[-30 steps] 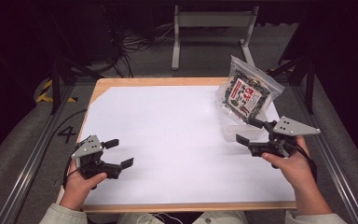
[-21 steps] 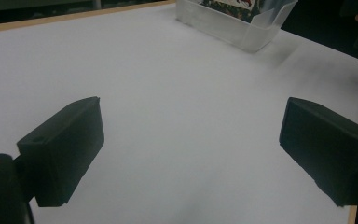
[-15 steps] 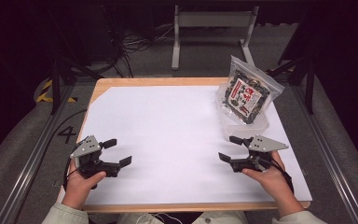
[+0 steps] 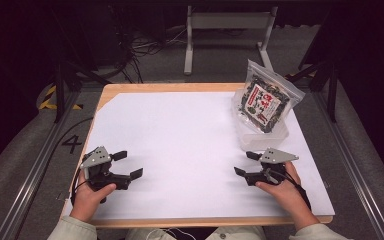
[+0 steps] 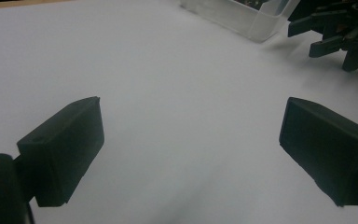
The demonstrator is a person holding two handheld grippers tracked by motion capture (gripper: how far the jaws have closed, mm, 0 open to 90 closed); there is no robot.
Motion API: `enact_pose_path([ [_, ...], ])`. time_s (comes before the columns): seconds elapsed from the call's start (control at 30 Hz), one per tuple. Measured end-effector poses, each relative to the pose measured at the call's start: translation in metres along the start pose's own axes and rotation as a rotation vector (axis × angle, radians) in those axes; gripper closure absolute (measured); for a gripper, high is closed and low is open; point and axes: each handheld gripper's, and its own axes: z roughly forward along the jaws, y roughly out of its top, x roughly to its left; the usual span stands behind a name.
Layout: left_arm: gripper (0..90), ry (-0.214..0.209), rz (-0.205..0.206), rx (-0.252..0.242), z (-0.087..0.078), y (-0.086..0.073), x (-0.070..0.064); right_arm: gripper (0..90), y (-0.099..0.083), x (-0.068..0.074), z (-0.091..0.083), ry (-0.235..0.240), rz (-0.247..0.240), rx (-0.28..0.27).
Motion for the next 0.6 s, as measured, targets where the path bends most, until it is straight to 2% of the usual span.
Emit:
enact_pose_path([
  [0.1, 7.4, 0.008, -0.006, 0.016, 0.002, -0.002, 0.002, 23.9, -0.001, -0.003, 0.002, -0.005, 0.015, 0.026],
  [0.17, 7.4, 0.011, -0.01, 0.028, 0.005, -0.004, 0.003, 21.8, -0.001, -0.005, 0.003, 0.01, 0.026, 0.032],
  [0.2, 7.4, 0.014, -0.013, 0.036, 0.006, -0.005, 0.004, 20.8, -0.001, -0.004, 0.003, 0.029, 0.019, 0.039],
  [0.27, 7.5, 0.015, -0.018, 0.042, 0.007, -0.007, 0.005, 21.7, 0.0, -0.002, 0.004, 0.038, -0.011, 0.046],
  [0.3, 7.5, 0.007, -0.038, 0.037, 0.007, -0.008, 0.005, 23.9, 0.0, -0.001, 0.004, 0.041, -0.021, 0.052],
  [0.33, 7.5, 0.002, -0.052, 0.028, 0.007, -0.009, 0.006, 26.4, 0.0, 0.001, 0.004, 0.037, -0.008, 0.079],
  [0.4, 7.9, 0.009, -0.064, 0.025, 0.007, -0.011, 0.007, 23.7, -0.001, 0.002, 0.004, 0.048, 0.055, 0.129],
  [0.6, 8.1, 0.037, -0.048, 0.045, 0.011, -0.013, 0.007, 21.5, -0.002, -0.004, 0.0, 0.048, 0.054, 0.103],
])
